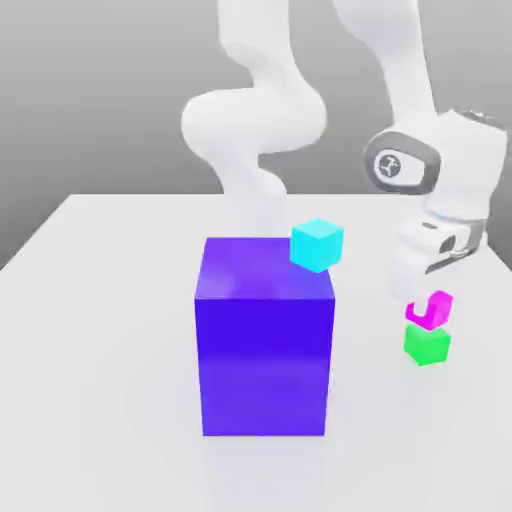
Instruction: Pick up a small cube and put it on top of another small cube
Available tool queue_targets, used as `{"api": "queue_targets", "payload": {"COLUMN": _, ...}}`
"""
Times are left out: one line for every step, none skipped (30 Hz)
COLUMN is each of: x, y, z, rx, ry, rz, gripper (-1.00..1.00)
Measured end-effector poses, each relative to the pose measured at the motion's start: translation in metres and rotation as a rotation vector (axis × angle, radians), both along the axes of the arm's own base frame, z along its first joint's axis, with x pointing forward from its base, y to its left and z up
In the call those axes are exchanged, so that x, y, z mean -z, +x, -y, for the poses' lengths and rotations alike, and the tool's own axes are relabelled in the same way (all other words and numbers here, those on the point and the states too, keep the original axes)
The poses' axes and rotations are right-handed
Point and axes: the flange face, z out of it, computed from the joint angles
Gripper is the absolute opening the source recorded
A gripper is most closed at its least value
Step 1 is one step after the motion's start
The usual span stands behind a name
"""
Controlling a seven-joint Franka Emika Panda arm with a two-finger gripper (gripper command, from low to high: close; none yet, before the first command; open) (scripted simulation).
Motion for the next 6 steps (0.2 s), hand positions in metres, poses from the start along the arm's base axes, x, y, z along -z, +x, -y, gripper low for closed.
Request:
{"api": "queue_targets", "payload": {"x": 0.003, "y": -0.001, "z": 0.0, "rx": -0.001, "ry": 0.004, "rz": -0.001, "gripper": -1.0}}
{"api": "queue_targets", "payload": {"x": 0.006, "y": -0.001, "z": 0.0, "rx": -0.001, "ry": 0.01, "rz": -0.003, "gripper": -1.0}}
{"api": "queue_targets", "payload": {"x": 0.009, "y": -0.002, "z": -0.001, "rx": -0.002, "ry": 0.016, "rz": -0.006, "gripper": -1.0}}
{"api": "queue_targets", "payload": {"x": 0.011, "y": -0.004, "z": -0.002, "rx": -0.006, "ry": 0.024, "rz": -0.009, "gripper": -1.0}}
{"api": "queue_targets", "payload": {"x": 0.014, "y": -0.006, "z": -0.002, "rx": -0.009, "ry": 0.033, "rz": -0.013, "gripper": -1.0}}
{"api": "queue_targets", "payload": {"x": 0.016, "y": -0.007, "z": -0.003, "rx": -0.01, "ry": 0.044, "rz": -0.017, "gripper": -1.0}}
